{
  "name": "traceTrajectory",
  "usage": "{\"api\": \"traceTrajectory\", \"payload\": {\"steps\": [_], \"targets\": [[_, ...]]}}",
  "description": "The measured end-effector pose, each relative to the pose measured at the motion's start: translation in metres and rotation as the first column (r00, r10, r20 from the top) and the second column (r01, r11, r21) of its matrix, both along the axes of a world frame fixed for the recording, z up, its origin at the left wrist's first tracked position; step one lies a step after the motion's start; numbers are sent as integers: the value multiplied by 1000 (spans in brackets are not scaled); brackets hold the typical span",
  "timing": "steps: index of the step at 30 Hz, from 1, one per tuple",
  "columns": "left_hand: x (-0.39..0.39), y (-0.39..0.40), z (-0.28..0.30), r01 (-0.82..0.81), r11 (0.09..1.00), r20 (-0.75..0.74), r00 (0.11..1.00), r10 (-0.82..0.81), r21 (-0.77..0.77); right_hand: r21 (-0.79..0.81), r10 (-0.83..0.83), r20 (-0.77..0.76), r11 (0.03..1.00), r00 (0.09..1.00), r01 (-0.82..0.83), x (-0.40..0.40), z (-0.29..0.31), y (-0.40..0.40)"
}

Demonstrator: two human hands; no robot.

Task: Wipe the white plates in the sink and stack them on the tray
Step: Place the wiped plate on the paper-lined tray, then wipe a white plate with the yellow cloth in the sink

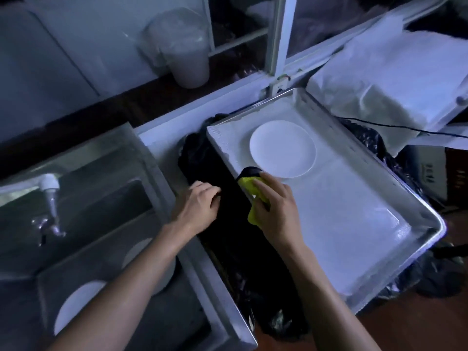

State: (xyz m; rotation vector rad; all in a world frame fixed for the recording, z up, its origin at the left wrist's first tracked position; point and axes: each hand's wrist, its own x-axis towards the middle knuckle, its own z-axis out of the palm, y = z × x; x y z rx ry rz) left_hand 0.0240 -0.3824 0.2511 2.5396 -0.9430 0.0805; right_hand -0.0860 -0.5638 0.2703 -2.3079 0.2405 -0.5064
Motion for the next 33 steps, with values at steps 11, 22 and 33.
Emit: {"api": "traceTrajectory", "payload": {"steps": [11, 22, 33], "targets": [[-64, 229, -58, -430, 892, -245, 858, 451, 138, -40, 359, 1, 933, 933, -358, 45, -12, 187], [-82, 351, -162, -737, 653, -760, 321, 565, 174, -39, 552, -266, 813, 790, -581, 65, -118, 309], [-49, 367, -255, -845, 497, -873, 82, 481, 195, 1, 530, -307, 831, 791, -556, 68, -196, 330]]}}
